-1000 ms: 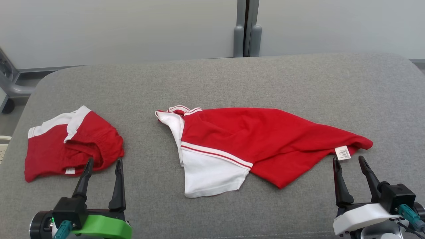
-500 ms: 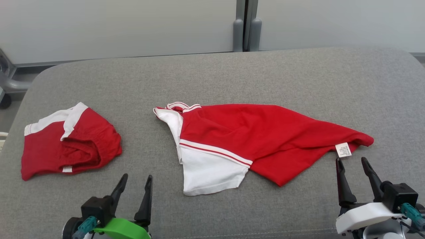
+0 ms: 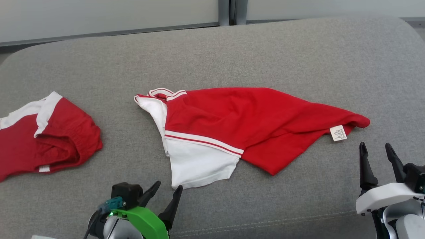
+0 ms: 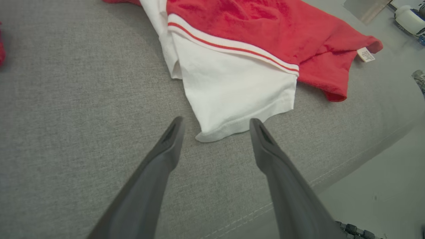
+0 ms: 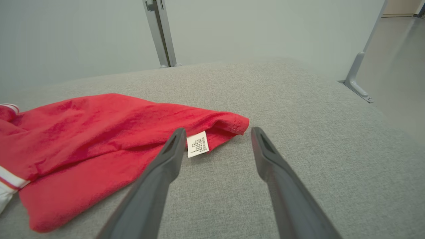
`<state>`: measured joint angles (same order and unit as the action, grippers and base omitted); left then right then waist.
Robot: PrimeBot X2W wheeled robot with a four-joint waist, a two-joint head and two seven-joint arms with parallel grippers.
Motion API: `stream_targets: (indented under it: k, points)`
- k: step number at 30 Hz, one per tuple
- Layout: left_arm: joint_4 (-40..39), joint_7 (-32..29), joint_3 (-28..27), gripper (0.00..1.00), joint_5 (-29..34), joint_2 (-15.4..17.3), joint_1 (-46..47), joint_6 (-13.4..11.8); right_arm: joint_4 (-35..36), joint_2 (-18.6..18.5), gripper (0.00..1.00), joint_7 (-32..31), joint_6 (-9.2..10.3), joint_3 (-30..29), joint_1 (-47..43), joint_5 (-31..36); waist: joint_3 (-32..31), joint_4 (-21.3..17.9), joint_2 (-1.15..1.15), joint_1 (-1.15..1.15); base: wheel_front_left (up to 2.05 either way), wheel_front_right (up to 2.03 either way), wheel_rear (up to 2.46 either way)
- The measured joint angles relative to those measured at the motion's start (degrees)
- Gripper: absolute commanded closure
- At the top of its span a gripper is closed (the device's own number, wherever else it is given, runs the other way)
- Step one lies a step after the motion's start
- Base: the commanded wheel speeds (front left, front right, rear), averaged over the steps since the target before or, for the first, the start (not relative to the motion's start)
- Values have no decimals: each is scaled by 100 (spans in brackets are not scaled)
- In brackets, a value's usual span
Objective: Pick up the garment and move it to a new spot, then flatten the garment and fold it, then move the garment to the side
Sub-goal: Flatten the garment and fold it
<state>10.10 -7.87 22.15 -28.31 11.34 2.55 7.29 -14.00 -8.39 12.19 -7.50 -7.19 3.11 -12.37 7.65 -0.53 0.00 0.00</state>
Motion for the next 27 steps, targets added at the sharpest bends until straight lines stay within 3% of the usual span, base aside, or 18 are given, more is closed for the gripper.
stream_targets:
  k: [10,16,21,24,26,27]
  points:
    - [353,-265,144,0,-385,162,477,3,-412,-192,0,78,0,32,603,-209,584,-202,0,0,0,0,0]
    - [376,-210,234,0,-443,250,743,15,-1049,-521,0,85,0,122,1232,-568,977,-331,0,0,0,0,0]
    - [344,-164,252,11,-444,286,875,26,-1501,-759,0,41,0,468,1734,-855,1212,-350,0,0,0,0,0]
    - [323,-163,285,29,-445,302,948,27,-1779,-894,0,0,0,702,1998,-1014,1333,-332,0,0,0,0,0]
    - [312,-164,298,56,-468,310,995,27,-1937,-960,0,2,0,861,2139,-1133,1398,-305,0,0,0,0,0]
    - [309,-164,303,82,-486,315,1012,27,-2006,-1000,0,4,0,961,2204,-1179,1424,-287,0,0,0,0,0]
